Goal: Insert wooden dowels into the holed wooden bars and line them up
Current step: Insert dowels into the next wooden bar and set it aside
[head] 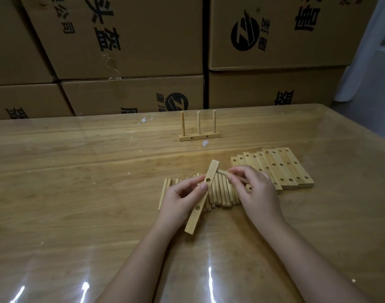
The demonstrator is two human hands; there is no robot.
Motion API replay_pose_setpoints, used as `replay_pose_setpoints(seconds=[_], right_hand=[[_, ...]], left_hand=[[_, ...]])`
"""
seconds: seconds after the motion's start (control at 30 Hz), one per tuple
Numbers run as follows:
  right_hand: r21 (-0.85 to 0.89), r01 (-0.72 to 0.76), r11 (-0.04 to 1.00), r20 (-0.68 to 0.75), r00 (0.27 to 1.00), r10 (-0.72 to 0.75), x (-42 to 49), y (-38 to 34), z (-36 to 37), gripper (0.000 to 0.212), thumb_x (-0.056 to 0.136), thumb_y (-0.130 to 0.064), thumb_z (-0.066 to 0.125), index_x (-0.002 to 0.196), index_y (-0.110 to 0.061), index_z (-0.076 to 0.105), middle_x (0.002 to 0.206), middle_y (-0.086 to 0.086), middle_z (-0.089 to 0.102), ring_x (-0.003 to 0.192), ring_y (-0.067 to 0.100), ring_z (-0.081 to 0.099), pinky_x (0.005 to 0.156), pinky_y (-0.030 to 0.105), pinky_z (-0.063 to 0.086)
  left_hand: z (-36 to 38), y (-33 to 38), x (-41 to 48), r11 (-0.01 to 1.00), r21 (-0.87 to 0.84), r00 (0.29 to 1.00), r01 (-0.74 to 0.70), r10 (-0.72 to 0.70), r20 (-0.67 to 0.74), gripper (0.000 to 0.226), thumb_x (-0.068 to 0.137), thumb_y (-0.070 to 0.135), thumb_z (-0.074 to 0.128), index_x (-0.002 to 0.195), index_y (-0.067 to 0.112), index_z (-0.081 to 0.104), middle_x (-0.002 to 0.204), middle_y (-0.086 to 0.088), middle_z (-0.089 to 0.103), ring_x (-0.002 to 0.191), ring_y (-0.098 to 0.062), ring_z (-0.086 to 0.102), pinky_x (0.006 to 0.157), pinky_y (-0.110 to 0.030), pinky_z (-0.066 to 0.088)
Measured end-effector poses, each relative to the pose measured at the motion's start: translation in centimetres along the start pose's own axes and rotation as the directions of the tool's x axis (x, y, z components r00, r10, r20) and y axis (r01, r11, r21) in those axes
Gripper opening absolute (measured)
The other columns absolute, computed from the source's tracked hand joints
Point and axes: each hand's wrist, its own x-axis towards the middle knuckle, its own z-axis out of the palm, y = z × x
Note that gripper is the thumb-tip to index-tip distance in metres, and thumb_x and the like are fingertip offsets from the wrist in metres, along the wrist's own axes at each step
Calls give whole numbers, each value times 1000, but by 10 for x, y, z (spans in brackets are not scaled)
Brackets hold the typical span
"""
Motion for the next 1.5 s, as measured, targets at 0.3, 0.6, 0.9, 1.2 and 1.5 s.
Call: replay_pose_setpoints(seconds=[0.3,0.6,0.9,1.2,1.5], right_hand=[[120,-62,991,-86,994,73,4,9,-11,21,88,-30,53,97,-13,62,80,-11,57,72,6,55,72,38,49],[103,-125,987,41,992,121,4,11,-7,18,90,-30,50,95,-15,57,73,-7,55,62,8,52,51,22,41],[140,-144,980,164,979,120,2,14,-6,18,97,-20,41,82,-16,51,63,-2,52,55,13,47,48,29,37],[158,-136,978,155,982,112,1,15,-3,31,93,-40,28,80,-19,46,62,2,50,54,15,45,47,30,35],[140,-132,981,159,981,109,1,18,-1,36,91,-44,26,79,-17,46,59,-2,46,54,8,44,47,20,32]], left_hand=[[-8,1,3,973,-214,975,86,-127,-184,25,77,29,68,100,23,72,95,-1,75,87,-12,70,71,-22,55],[-9,1,3,964,-249,979,96,-137,-154,30,73,32,68,100,22,73,96,-4,75,84,-12,70,69,-21,55],[-12,3,3,964,-235,986,125,-147,-80,24,72,35,69,94,35,77,101,-3,75,90,-13,70,76,-25,55],[-13,3,2,978,-149,985,146,-158,-74,28,71,42,69,97,37,76,105,2,73,96,-12,69,76,-23,52],[-15,5,3,973,-175,986,148,-159,-50,22,72,37,68,93,35,77,102,2,74,93,-11,70,71,-18,54]])
